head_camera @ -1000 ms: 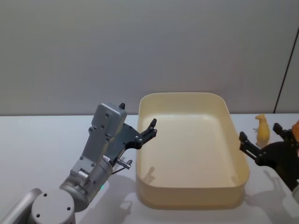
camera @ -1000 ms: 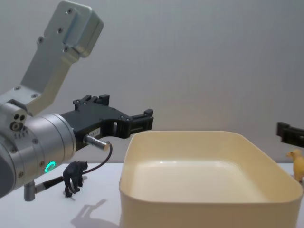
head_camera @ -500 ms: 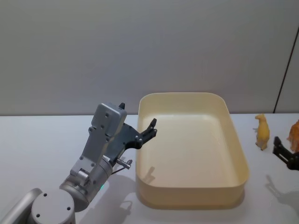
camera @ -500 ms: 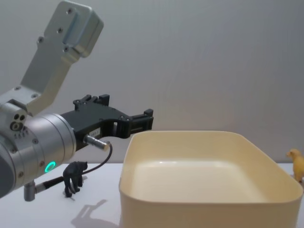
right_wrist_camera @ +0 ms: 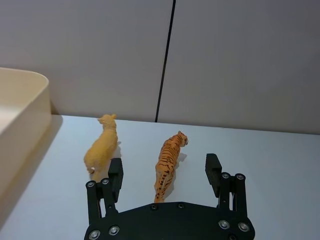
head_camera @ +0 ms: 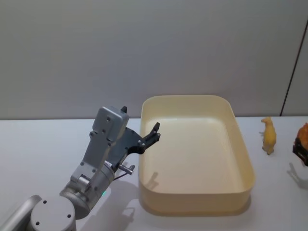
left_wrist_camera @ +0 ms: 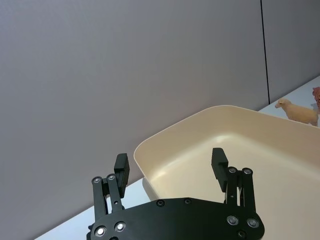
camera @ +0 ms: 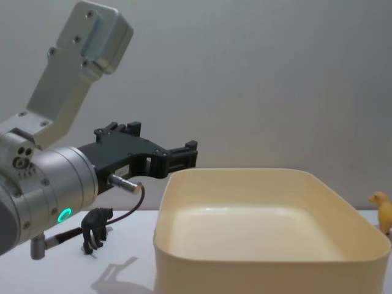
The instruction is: Pick up the toy alternately with two hands and place it into the central storage box.
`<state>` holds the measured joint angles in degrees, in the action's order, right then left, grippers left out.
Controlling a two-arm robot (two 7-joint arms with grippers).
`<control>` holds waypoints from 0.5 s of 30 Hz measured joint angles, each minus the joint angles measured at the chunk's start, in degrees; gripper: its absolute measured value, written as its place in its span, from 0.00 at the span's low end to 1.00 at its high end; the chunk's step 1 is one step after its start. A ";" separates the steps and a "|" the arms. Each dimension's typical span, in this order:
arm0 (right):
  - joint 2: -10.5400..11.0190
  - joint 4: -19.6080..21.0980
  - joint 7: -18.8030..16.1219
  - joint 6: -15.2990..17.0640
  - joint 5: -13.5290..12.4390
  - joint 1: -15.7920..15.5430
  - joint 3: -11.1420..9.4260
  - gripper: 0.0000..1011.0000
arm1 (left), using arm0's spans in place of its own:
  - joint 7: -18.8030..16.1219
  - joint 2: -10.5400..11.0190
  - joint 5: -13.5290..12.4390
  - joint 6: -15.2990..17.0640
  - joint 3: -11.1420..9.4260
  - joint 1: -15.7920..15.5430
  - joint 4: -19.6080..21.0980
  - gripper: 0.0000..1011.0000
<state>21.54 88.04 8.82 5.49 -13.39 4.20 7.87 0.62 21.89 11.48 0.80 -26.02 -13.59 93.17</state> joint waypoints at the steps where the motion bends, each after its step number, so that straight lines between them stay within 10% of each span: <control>1: -0.23 -0.84 -0.01 0.03 0.20 0.64 0.09 0.99 | 0.00 0.00 0.00 0.00 0.00 0.00 0.00 0.99; 15: -4.71 -16.33 -0.01 -0.39 5.06 11.21 2.20 0.99 | 0.00 0.00 0.00 0.00 0.00 0.00 0.00 0.99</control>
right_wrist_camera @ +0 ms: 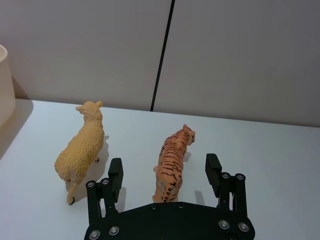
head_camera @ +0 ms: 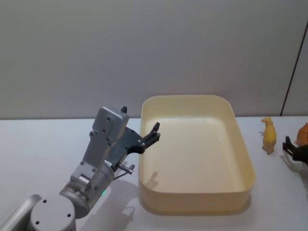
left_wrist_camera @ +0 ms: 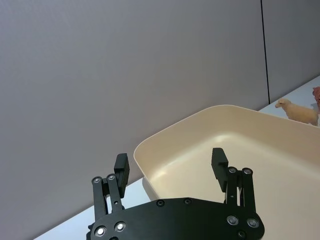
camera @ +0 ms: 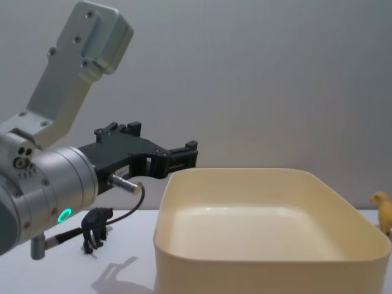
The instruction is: Pick up the toy alternately with two hands and place it into the central storage box.
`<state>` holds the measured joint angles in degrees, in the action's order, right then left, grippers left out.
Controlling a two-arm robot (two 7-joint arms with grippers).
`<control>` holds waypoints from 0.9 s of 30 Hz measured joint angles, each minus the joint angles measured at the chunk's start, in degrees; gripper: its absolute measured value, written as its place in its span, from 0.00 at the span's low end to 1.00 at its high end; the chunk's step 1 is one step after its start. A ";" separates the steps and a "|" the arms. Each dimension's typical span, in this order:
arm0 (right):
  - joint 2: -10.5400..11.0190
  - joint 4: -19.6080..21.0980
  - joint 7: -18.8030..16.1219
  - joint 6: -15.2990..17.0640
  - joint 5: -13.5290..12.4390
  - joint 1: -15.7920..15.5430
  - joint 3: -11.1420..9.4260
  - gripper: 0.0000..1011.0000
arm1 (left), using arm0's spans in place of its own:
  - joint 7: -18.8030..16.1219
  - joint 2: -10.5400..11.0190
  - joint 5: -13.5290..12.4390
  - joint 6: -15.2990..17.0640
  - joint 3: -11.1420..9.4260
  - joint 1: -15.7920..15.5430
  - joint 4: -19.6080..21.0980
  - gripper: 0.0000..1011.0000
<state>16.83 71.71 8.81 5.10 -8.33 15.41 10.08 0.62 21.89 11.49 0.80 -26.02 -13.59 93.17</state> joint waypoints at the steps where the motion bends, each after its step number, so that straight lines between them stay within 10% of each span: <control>1: -0.14 -0.48 0.02 -0.06 0.21 0.30 0.06 0.99 | 0.00 0.00 0.00 0.00 0.00 0.00 0.00 0.99; 9: -2.35 -8.04 0.48 -0.91 2.33 4.90 1.28 0.96 | 0.00 0.00 0.00 0.00 0.00 0.00 0.00 0.99; 27: -3.97 -13.72 0.90 -1.80 4.11 8.22 2.04 0.42 | 0.00 0.01 0.00 0.00 0.00 0.00 0.00 0.99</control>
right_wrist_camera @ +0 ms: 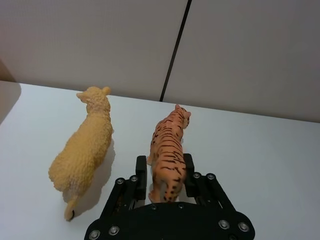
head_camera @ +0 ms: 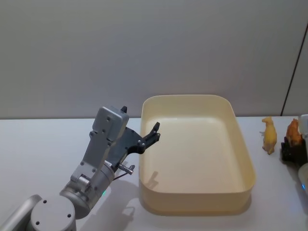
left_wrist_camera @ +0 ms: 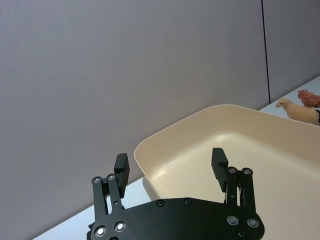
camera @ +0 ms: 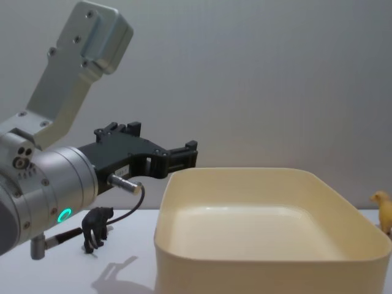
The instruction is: Pick up the toy alternately with two hands and place it into the central storage box.
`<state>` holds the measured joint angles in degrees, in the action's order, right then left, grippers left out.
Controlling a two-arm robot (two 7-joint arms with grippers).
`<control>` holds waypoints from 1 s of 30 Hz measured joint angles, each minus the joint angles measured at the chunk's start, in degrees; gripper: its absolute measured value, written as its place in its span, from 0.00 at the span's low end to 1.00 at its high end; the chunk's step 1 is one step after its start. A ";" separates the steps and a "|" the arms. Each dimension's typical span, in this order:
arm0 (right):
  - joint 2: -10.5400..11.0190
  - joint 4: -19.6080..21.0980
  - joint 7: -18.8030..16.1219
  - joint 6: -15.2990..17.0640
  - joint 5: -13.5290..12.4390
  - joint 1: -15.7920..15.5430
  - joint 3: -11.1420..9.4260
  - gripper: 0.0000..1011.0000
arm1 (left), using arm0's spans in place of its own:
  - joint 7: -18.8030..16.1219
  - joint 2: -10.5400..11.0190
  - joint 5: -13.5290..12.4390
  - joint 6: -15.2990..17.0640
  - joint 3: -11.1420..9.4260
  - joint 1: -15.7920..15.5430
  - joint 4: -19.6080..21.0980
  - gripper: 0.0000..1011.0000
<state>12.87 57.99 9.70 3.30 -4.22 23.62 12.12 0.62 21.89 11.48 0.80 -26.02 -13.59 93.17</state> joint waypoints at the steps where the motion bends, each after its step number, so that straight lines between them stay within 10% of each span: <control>1: 0.14 0.41 0.01 0.03 0.00 -0.33 -0.09 0.41 | 0.00 0.00 0.00 0.00 0.00 0.00 0.00 0.99; 7: 1.69 4.98 0.62 0.66 -0.11 -4.11 -1.15 0.27 | 0.00 0.00 0.00 0.00 0.00 0.00 0.00 0.99; 30: 8.61 24.66 -3.01 -5.07 0.40 -19.13 -5.49 0.27 | 0.00 0.00 0.00 0.00 0.00 0.00 0.00 0.99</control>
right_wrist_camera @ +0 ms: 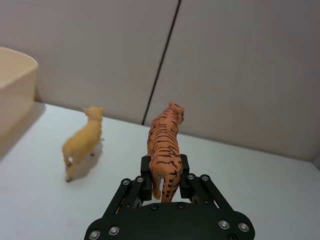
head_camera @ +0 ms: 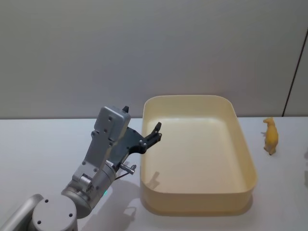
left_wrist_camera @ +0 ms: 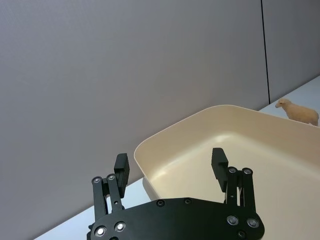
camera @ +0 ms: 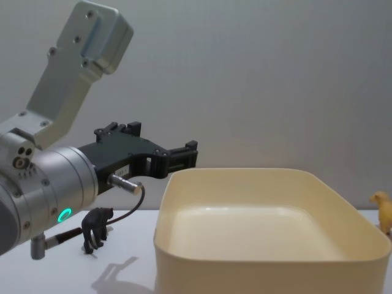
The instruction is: Pick up the toy alternately with two hands and place it into the central storage box.
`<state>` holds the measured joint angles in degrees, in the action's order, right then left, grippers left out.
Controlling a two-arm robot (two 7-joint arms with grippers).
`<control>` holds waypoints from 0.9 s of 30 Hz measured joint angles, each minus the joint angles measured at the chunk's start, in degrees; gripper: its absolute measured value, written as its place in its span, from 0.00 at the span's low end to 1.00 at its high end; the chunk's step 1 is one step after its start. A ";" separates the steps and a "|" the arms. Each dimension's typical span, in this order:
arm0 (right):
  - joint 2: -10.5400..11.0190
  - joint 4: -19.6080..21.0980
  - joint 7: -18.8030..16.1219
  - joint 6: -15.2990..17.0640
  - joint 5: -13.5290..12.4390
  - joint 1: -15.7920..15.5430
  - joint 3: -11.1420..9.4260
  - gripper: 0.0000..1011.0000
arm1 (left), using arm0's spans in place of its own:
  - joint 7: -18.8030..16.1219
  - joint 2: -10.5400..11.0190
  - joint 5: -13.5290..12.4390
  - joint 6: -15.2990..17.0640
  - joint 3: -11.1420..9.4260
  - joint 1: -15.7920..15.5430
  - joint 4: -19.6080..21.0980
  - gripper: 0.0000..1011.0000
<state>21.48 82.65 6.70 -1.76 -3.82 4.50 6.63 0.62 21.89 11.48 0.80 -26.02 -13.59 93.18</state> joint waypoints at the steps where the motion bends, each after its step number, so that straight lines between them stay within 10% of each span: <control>1: 0.10 0.41 -0.38 -0.31 0.02 -0.21 -0.06 0.27 | 0.00 0.00 0.00 0.00 0.00 0.00 -0.01 0.99; 27: -3.02 6.73 -17.40 -0.97 -3.90 3.44 2.45 0.27 | 0.00 0.00 0.00 0.00 0.00 0.00 0.00 0.99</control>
<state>18.46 89.37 -10.70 -2.73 -7.71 7.94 9.07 0.62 21.89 11.48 0.80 -26.03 -13.59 93.17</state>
